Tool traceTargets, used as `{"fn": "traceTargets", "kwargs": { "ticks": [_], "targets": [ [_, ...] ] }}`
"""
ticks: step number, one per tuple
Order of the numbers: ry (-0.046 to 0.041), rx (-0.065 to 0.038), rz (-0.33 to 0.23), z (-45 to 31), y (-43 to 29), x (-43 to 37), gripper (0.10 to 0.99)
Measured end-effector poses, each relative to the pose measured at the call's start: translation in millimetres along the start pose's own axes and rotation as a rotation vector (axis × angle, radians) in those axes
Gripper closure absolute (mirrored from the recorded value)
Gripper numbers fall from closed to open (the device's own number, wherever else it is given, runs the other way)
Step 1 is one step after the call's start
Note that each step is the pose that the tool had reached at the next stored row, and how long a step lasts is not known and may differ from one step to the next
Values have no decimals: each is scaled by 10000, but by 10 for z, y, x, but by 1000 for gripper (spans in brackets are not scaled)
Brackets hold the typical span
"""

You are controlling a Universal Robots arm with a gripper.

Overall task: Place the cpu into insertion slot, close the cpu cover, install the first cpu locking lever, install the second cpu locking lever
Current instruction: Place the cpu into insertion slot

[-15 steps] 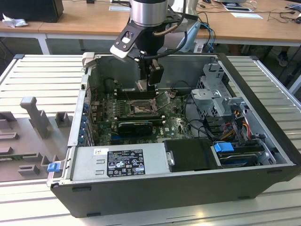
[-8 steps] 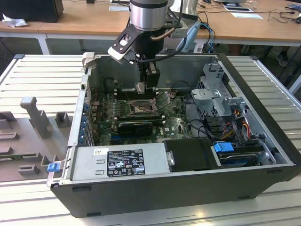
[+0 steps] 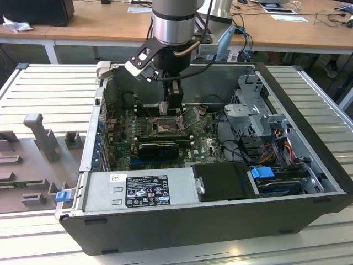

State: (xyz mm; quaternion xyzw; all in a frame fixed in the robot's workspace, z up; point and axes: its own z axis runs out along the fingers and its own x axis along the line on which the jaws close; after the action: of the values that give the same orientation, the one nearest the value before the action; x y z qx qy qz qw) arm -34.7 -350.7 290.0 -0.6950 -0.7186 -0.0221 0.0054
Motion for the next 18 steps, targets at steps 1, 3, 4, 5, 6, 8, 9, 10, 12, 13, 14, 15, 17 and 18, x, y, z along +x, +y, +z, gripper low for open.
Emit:
{"fn": "traceTargets", "kwargs": {
  "ticks": [1,3,4,5,6,8,9,10,12,13,14,15,17,18],
  "targets": [
    [-4,-5,168,20,-1,-1,557],
    [-12,-17,472,66,-1,-2,557],
    [-14,-19,529,90,-2,6,557],
    [-14,-20,530,110,-2,18,557],
    [-13,-20,527,143,-1,43,557],
    [-14,-19,517,182,-1,77,557],
    [-12,-19,501,209,-1,99,557],
    [-10,-19,483,231,-1,109,557],
    [-10,-44,392,272,-3,110,557],
    [-10,-107,347,286,-5,109,557],
    [-10,-136,321,306,-12,110,557],
    [-10,-142,315,347,-21,124,557],
    [-9,-141,306,428,-34,152,557],
    [-9,-142,302,449,-38,158,557]
  ]
}}
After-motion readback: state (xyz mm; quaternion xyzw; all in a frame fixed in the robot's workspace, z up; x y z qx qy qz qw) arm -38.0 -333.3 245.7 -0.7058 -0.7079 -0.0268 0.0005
